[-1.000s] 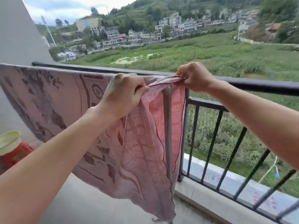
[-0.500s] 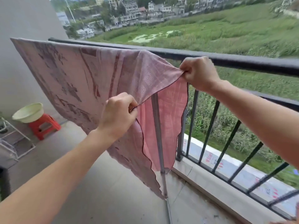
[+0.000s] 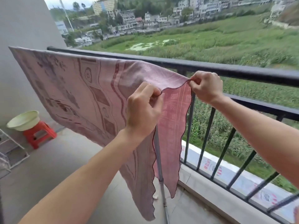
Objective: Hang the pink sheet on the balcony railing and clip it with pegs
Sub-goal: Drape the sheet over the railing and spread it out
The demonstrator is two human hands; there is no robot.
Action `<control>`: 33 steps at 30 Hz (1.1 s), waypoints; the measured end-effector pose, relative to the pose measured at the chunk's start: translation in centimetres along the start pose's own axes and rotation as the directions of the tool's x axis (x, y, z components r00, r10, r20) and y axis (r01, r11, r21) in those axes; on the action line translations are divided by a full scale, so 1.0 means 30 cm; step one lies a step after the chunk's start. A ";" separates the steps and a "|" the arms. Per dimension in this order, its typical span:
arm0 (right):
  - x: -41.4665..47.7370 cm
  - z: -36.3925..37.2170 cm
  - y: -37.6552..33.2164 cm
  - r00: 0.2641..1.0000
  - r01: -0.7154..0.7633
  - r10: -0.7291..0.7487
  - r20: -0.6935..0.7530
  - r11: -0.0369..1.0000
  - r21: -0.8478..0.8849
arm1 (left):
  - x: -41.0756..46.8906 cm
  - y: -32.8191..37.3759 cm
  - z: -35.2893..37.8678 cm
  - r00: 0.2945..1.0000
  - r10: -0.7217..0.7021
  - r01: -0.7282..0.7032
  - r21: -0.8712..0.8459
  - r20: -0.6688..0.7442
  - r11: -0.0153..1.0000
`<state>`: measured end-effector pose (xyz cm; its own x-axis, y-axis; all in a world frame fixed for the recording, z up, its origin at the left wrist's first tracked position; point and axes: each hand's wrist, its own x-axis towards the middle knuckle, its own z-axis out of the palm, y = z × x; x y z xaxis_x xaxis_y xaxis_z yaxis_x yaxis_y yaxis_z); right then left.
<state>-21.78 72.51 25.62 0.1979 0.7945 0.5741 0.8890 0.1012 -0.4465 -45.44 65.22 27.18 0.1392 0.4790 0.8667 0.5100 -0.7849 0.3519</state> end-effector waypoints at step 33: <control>0.238 0.272 -1.172 0.915 0.336 -0.366 0.170 0.924 0.182 | 0.006 -1.104 -0.746 0.623 -0.594 0.224 0.611 0.510 0.759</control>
<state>-55.00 79.52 39.83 -0.2144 0.7917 0.5721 0.8127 0.4695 -0.3451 -81.29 82.50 23.59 0.2165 0.9646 0.1503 0.9369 -0.2486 0.2458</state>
